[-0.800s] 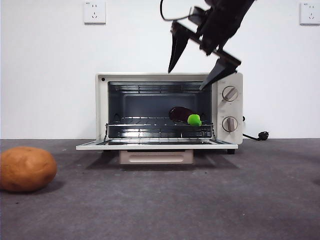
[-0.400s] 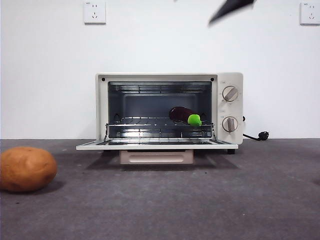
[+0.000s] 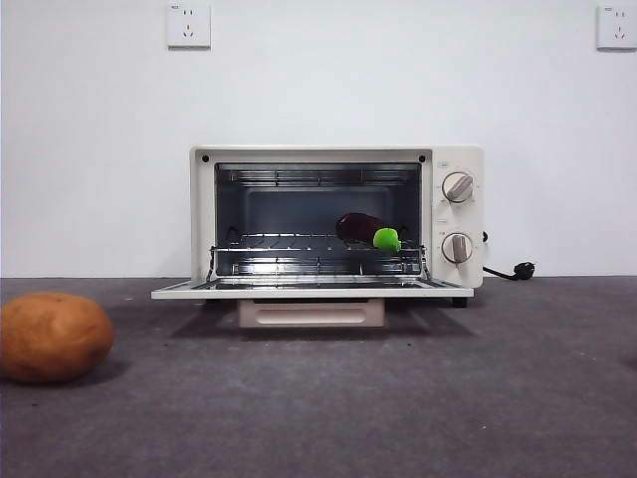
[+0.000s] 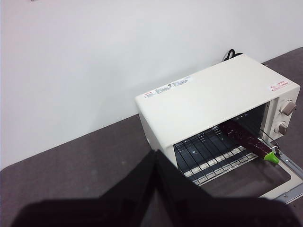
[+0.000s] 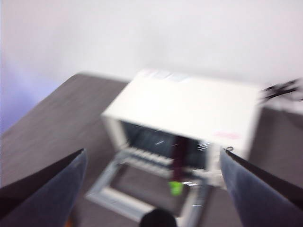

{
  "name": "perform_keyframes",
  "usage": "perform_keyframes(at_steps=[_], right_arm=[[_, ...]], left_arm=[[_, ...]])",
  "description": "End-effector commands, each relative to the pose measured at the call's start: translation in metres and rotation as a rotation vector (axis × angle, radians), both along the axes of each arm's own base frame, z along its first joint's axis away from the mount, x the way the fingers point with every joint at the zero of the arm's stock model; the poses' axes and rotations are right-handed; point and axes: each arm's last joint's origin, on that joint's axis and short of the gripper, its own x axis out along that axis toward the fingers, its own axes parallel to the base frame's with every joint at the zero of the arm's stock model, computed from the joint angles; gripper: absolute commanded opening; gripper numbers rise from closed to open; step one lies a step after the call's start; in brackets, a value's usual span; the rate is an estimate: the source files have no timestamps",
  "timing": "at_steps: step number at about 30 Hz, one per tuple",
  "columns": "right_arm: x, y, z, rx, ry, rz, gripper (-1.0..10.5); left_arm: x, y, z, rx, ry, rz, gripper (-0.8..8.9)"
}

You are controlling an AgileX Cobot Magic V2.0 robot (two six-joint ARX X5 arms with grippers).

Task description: Take the eggplant from the table,put the eggplant in the oven

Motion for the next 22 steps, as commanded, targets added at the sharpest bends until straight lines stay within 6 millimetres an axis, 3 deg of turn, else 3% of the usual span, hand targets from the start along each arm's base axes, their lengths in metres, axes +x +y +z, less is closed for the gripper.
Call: perform_keyframes(at_steps=[1,5,11,15,20,22], right_arm=[[-0.024,-0.014,0.006,-0.053,-0.062,-0.094,4.7],[-0.051,-0.028,0.011,-0.066,-0.109,-0.163,4.7],[-0.062,-0.033,0.014,-0.054,-0.137,-0.174,4.6],[-0.062,-0.033,0.014,-0.057,-0.137,-0.173,2.9],[-0.062,-0.033,0.011,-0.093,-0.121,-0.164,0.1],[-0.062,-0.033,0.009,-0.105,-0.106,-0.162,-0.1]], left_arm=[[0.000,-0.001,0.001,0.008,-0.016,-0.008,-0.06],[0.001,-0.001,0.001,0.008,-0.016,-0.009,-0.06],[0.006,-0.002,0.000,0.010,-0.010,-0.009,-0.06],[0.011,-0.004,-0.003,0.014,0.004,-0.009,-0.06],[0.022,-0.008,-0.007,0.023,0.025,-0.009,-0.06],[0.029,-0.010,-0.009,0.031,0.032,-0.011,-0.06]])
